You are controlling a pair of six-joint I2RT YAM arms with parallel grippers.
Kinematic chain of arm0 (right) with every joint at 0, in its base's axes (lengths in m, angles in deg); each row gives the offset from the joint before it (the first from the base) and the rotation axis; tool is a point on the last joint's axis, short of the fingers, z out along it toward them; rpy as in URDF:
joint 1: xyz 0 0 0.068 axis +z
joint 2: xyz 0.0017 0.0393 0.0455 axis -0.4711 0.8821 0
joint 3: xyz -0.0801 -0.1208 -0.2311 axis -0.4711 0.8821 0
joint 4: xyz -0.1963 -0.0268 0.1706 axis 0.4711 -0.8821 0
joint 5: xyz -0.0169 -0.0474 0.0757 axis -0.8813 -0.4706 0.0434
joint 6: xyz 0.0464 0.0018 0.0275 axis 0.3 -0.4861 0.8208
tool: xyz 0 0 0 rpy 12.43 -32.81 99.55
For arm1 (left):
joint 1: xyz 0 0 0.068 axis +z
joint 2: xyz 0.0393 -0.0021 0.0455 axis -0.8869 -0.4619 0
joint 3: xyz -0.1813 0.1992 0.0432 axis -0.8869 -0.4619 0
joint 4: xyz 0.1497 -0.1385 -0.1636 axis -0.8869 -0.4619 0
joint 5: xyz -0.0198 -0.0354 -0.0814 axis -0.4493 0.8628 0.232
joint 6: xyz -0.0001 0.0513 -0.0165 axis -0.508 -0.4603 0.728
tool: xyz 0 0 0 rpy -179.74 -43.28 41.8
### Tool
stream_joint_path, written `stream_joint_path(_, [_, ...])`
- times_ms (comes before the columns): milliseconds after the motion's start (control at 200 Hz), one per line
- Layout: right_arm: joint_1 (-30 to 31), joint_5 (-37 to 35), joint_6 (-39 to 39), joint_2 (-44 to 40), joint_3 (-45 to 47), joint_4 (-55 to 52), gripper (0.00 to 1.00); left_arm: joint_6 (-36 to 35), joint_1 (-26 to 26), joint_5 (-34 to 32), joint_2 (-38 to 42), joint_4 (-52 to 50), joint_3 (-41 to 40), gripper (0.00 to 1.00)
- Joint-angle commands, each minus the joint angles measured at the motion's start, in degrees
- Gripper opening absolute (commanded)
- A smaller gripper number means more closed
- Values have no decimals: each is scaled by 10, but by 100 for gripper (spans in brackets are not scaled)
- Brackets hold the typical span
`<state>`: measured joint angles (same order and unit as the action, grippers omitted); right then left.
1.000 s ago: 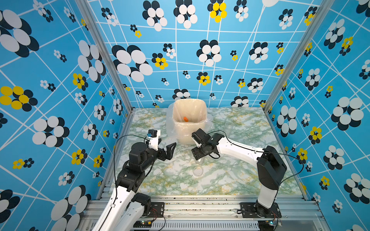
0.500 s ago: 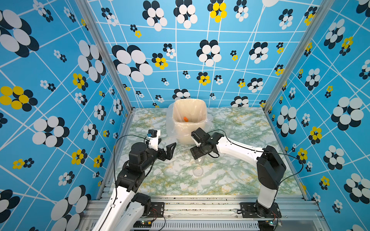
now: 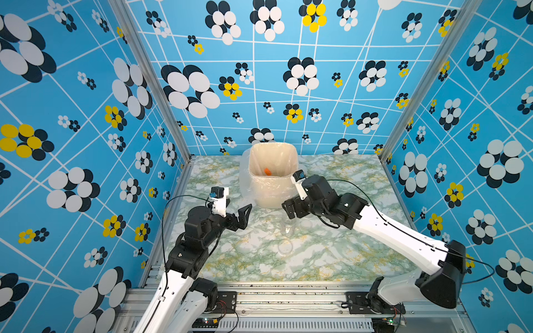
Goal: Empty the moldy dried flower tea in the jars
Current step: Place the jar at the center of the board, then reset both arms
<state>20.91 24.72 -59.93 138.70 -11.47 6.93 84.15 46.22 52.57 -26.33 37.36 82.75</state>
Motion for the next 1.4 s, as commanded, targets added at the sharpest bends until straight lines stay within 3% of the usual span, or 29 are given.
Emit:
stream_joint_path(0, [2,-69,-28,-72,68,72,99,42,-4,-91,15,21,-16,99])
stream_joint_path(255, [-52,-175,-70,-263,246,200,99,100,-3,-280,35,113,-100,99])
stream_joint_path(405, [-122,-203,-63,-337,336,231,99,69,-3,-351,10,171,-130,99])
stream_joint_path(590, [-191,-232,-46,-360,406,244,99,18,-3,-399,-37,264,-164,99])
stream_joint_path(800, [-287,-244,-4,-322,459,284,99,-55,16,-432,-168,449,-203,99])
stream_joint_path(1019, [-358,-247,-24,-206,490,410,99,-107,42,-419,-357,650,-209,100])
stream_joint_path(1114, [-363,-253,-88,-143,510,519,99,-112,58,-381,-367,641,-192,100])
stream_joint_path(1304, [-379,-233,-137,-8,534,707,95,-138,97,-368,-405,711,-197,99])
stream_joint_path(1399, [-387,-214,-159,36,513,741,95,-113,122,-333,-399,701,-198,99])
